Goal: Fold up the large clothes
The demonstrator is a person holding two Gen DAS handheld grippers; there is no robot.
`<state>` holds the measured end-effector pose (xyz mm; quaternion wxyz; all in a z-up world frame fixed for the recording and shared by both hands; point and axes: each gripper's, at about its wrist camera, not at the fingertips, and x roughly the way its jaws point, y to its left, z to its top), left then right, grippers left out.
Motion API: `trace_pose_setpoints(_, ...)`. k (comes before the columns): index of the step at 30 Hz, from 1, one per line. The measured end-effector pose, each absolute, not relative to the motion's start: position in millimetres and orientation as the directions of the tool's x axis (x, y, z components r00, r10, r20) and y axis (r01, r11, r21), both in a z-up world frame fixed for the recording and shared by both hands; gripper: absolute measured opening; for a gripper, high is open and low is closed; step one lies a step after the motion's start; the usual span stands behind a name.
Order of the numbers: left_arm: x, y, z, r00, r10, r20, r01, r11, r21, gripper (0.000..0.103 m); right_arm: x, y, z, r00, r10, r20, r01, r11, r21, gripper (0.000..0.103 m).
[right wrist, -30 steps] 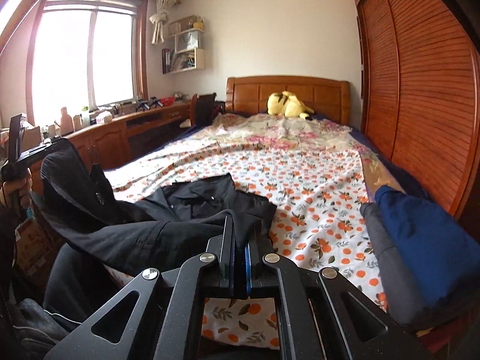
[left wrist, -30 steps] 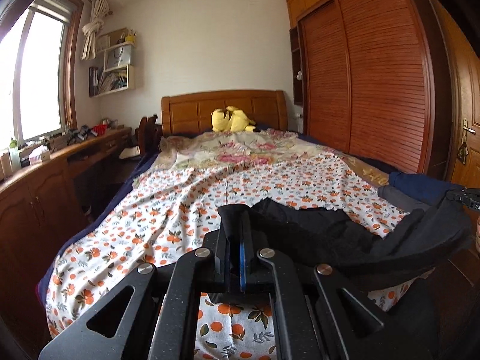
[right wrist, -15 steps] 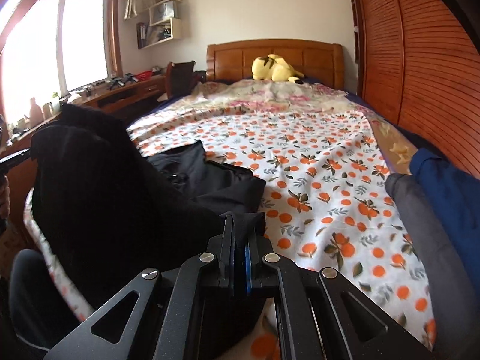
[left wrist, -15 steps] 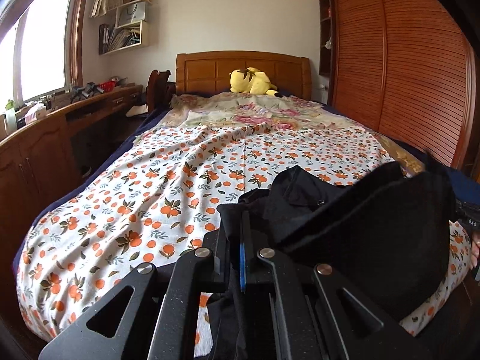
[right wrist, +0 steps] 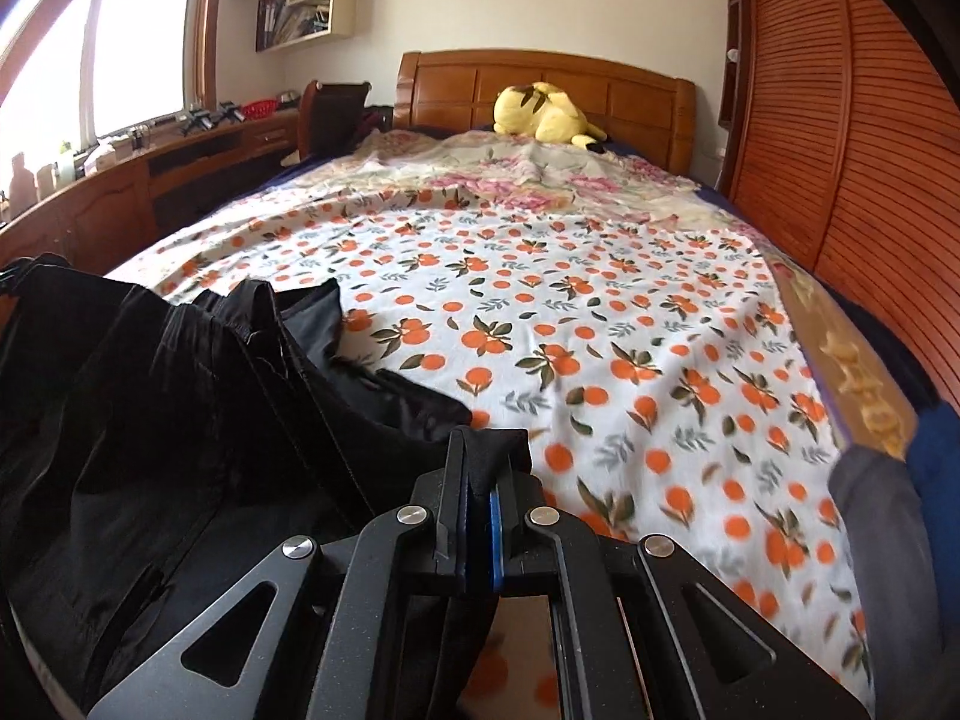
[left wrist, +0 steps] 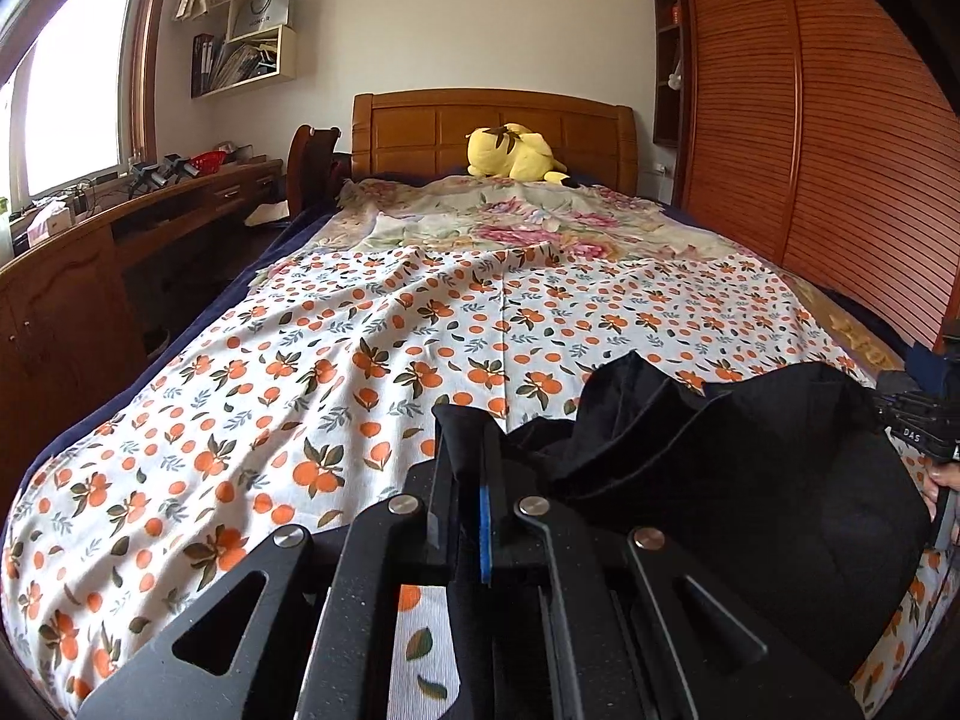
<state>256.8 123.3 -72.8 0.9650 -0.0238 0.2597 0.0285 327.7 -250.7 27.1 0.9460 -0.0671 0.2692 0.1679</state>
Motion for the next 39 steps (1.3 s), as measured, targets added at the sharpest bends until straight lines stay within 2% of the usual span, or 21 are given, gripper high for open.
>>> trace_pose_setpoints(7,271.8,137.5,-91.1,0.848,0.028,-0.529,-0.082,0.994,-0.078,0.006,367.8,-222.2,24.4,0.770,0.240,-0.592,-0.351,0.933,-0.078,0.004)
trace_pose_setpoints(8,272.2,138.6,-92.8,0.845,0.031,-0.534,-0.082,0.994,-0.072,0.009,373.1,-220.0,24.3,0.767,0.237,-0.597,-0.352,0.932,-0.082,0.004)
trace_pose_setpoints(10,271.0,140.0,-94.0,0.846,0.034,-0.531,-0.076,0.996,-0.056,0.023,383.1,-215.3,26.6,0.765,0.232,-0.601,-0.352,0.932,-0.089,0.004)
trace_pose_setpoints(11,268.4,141.4,-92.8,0.852,0.030,-0.523,-0.070,0.996,-0.058,0.035,391.3,-215.3,26.2,0.766,0.227,-0.602,-0.348,0.933,-0.090,0.004)
trace_pose_setpoints(12,266.6,143.9,-90.9,0.856,0.022,-0.516,-0.065,0.996,-0.066,0.039,397.2,-212.7,26.7,0.768,0.219,-0.602,-0.340,0.936,-0.093,0.004)
trace_pose_setpoints(21,254.9,145.4,-83.9,0.864,-0.024,-0.503,-0.015,0.997,-0.073,0.041,457.3,-200.4,35.2,0.796,0.142,-0.588,-0.257,0.959,-0.116,0.004)
trace_pose_setpoints(22,254.5,143.7,-83.7,0.864,-0.029,-0.502,-0.008,0.997,-0.072,0.045,465.5,-197.5,35.8,0.795,0.127,-0.593,-0.245,0.962,-0.121,0.004)
trace_pose_setpoints(23,254.0,141.8,-83.5,0.865,-0.039,-0.500,0.003,0.997,-0.074,0.058,472.9,-195.7,36.8,0.792,0.106,-0.601,-0.226,0.966,-0.128,0.004)
trace_pose_setpoints(24,253.7,141.2,-83.4,0.867,-0.048,-0.496,0.010,0.997,-0.078,0.077,479.0,-194.3,36.6,0.788,0.088,-0.609,-0.208,0.969,-0.130,0.004)
trace_pose_setpoints(25,252.8,139.9,-83.3,0.870,-0.059,-0.490,0.019,0.996,-0.086,0.082,484.3,-192.8,36.1,0.781,0.076,-0.620,-0.196,0.972,-0.128,0.004)
trace_pose_setpoints(27,251.9,136.6,-83.1,0.872,-0.074,-0.484,0.034,0.995,-0.092,0.082,492.2,-188.0,35.0,0.762,0.059,-0.644,-0.180,0.976,-0.123,0.004)
trace_pose_setpoints(29,251.4,132.8,-83.4,0.873,-0.076,-0.482,0.039,0.996,-0.086,0.082,496.0,-184.4,37.0,0.743,0.054,-0.667,-0.175,0.978,-0.115,0.008)
trace_pose_setpoints(30,251.0,130.5,-83.8,0.873,-0.080,-0.481,0.043,0.995,-0.086,0.082,496.5,-183.2,40.2,0.739,0.054,-0.671,-0.175,0.978,-0.114,0.014)
trace_pose_setpoints(32,250.8,127.1,-85.1,0.869,-0.089,-0.486,0.052,0.995,-0.090,0.082,491.1,-182.8,46.6,0.738,0.055,-0.672,-0.176,0.978,-0.113,0.031)
trace_pose_setpoints(33,250.5,125.0,-85.8,0.867,-0.097,-0.488,0.059,0.994,-0.093,0.082,488.7,-186.2,50.8,0.740,0.059,-0.671,-0.169,0.981,-0.100,0.051)
trace_pose_setpoints(34,250.2,121.8,-86.7,0.865,-0.105,-0.491,0.067,0.993,-0.093,0.082,487.0,-191.4,54.6,0.735,0.071,-0.674,-0.163,0.984,-0.074,0.056)
trace_pose_setpoints(36,249.5,115.8,-88.0,0.861,-0.110,-0.496,0.076,0.993,-0.087,0.082,477.8,-197.5,62.2,0.733,0.086,-0.675,-0.159,0.986,-0.047,0.057)
trace_pose_setpoints(39,247.2,104.6,-89.5,0.854,-0.130,-0.503,0.101,0.991,-0.085,0.082,453.2,-197.3,66.8,0.748,0.077,-0.659,-0.185,0.978,-0.095,0.057)
